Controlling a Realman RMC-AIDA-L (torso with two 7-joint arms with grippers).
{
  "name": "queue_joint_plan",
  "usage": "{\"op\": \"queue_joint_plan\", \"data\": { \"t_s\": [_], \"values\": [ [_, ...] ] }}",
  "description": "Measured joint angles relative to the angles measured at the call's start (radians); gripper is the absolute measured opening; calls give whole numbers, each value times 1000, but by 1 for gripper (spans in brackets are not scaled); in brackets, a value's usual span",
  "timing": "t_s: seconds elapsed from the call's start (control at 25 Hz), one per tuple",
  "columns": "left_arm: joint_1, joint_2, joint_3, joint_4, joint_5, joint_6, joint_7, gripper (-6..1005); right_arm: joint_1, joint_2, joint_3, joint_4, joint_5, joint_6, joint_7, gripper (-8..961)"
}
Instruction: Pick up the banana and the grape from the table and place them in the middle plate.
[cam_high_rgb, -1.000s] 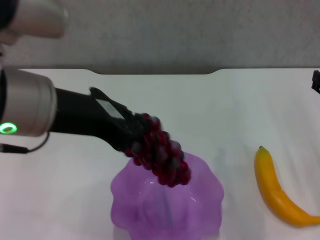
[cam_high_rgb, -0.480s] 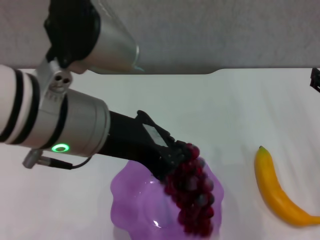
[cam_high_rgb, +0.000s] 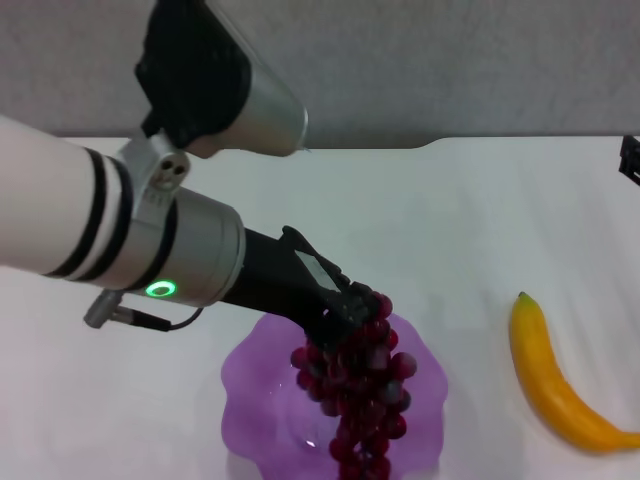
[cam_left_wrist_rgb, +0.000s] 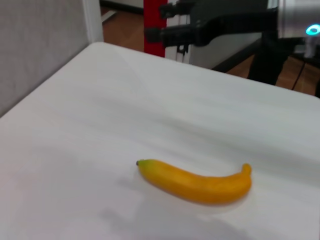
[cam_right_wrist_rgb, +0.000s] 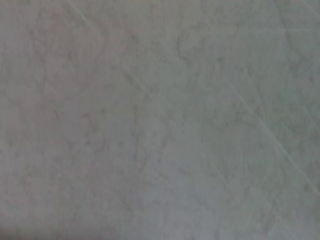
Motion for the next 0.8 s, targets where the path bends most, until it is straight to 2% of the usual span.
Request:
{"op": "queue_joint_plan", "data": {
  "t_s": [0.48, 0.8],
  "values": [
    [-61, 0, 22, 193, 33, 68, 9, 59, 8, 0, -7, 3, 0, 0, -1, 754],
    [-125, 0, 57, 401, 55, 117, 27, 61, 11, -1, -7, 5, -1, 0, -2, 754]
  ]
}}
